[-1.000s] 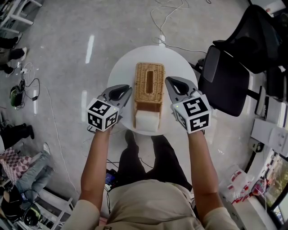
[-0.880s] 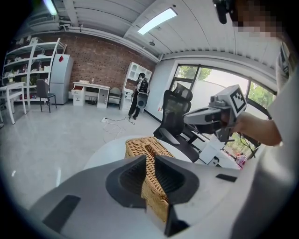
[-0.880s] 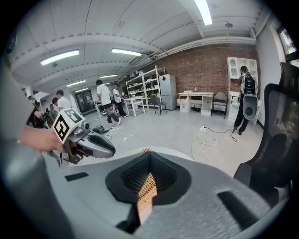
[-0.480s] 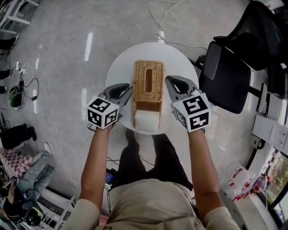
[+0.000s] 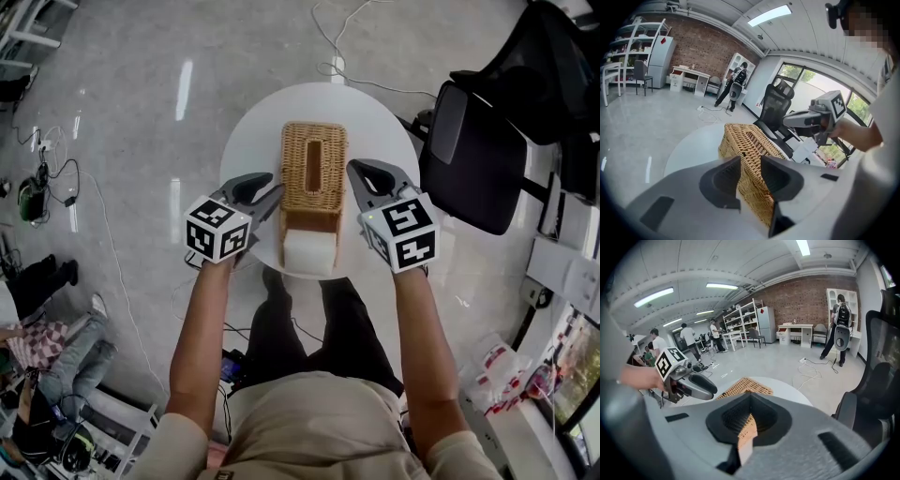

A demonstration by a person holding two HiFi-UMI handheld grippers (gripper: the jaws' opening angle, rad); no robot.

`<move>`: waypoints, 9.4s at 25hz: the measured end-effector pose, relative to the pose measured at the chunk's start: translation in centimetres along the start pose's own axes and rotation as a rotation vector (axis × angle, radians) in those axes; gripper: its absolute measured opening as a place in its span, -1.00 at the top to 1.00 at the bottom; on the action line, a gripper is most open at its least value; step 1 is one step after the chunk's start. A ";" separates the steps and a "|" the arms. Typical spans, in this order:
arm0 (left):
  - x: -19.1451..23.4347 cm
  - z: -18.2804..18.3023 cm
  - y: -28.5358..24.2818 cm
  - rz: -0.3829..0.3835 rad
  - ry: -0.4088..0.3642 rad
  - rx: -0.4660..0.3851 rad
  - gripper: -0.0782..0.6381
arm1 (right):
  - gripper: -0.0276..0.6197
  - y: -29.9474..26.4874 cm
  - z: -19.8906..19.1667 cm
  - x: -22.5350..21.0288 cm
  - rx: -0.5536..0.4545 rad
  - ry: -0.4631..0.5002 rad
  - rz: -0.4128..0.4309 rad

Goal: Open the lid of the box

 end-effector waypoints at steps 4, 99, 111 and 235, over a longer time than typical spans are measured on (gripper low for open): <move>0.4 -0.6 -0.7 -0.036 0.006 0.025 0.48 | 0.93 -1.0 -0.9 0.1 0.028 -0.005 0.010; -3.5 2.1 0.9 0.001 0.012 -0.079 0.44 | 0.93 -0.6 -4.3 3.0 0.071 -0.042 0.075; -5.8 4.2 1.1 -0.033 -0.027 -0.121 0.44 | 0.93 0.8 -2.0 3.4 0.008 -0.053 0.089; -12.0 15.5 18.2 0.131 -0.403 -0.387 0.71 | 0.93 12.4 5.4 -0.3 -0.314 -0.337 -0.089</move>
Point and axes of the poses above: the fingertips, and each gripper's own axes: y backward along the fingers, x to its left, z out of its top, the point moved 5 cm from there along y, backward along the fingers, and after that the axes turned 3 degrees about -y, right-handed, at the moved point
